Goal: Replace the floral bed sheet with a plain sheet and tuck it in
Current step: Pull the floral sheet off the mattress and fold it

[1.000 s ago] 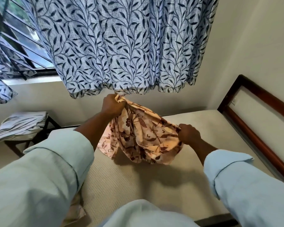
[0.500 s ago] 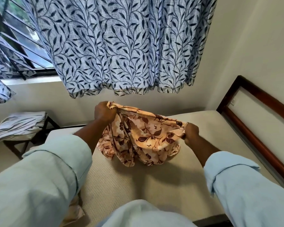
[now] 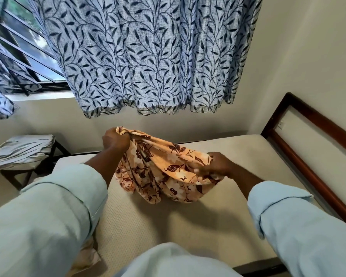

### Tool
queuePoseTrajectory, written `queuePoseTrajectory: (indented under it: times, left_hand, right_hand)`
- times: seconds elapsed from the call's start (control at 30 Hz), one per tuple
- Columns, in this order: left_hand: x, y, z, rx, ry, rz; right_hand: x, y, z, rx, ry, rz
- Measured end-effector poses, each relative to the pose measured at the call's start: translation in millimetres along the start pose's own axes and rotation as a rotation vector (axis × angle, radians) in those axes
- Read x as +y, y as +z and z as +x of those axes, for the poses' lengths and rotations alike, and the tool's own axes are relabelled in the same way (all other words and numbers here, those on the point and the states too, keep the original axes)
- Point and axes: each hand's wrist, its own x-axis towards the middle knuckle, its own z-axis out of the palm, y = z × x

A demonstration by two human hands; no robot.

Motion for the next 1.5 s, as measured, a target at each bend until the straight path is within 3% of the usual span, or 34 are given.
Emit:
queuePoseTrajectory:
  times: [0.1,0.3,0.4,0.5,0.6,0.67,0.77,0.83,0.93,1.1,1.23,1.37,1.5]
  left_hand:
    - [2,3,-4,-0.015,0.012,0.033]
    - [-5,-1,-3,-0.018,0.021,0.089]
    - [-8,2,-4,-0.055,0.042,0.109]
    - [-10,6,-4,-0.145,0.066,0.106]
    - [-7,3,-5,-0.368,0.086,0.098]
    - [-8,2,-2,-0.548,0.098,0.177]
    - [-14,0,10,-0.756,0.113,0.452]
    - [-17,-3,13,-0.801,0.142,0.624]
    - [-9,-3,8,-0.875,0.317,0.795]
    - [4,-4,14,-0.944,0.467,0.979]
    - [15,3,7,-0.727,0.841,0.764]
    - [33,18,-11,-0.68,0.86,0.471]
    - [53,34,-32,-0.747,0.786,0.322]
  right_hand:
    - [18,-2,-1,0.099,0.083,-0.33]
    - [40,-18,-9,0.334,0.38,-0.273]
    - [78,-29,14,0.421,0.584,0.056]
    - [141,-38,67,0.459,0.591,0.526]
    - [80,-46,41,0.597,0.47,1.028]
    - [48,-53,25,0.702,0.472,1.149]
    - [30,-56,22,0.835,0.442,1.048]
    - [13,-51,21,0.848,0.384,1.038]
    - [-13,-42,29,0.757,0.313,1.054]
    - [-43,-24,36,0.518,0.126,0.846]
    - [-66,-9,28,0.352,-0.141,0.42]
    - [-94,9,28,0.264,-0.283,0.198]
    - [-117,26,32,0.253,-0.278,0.213]
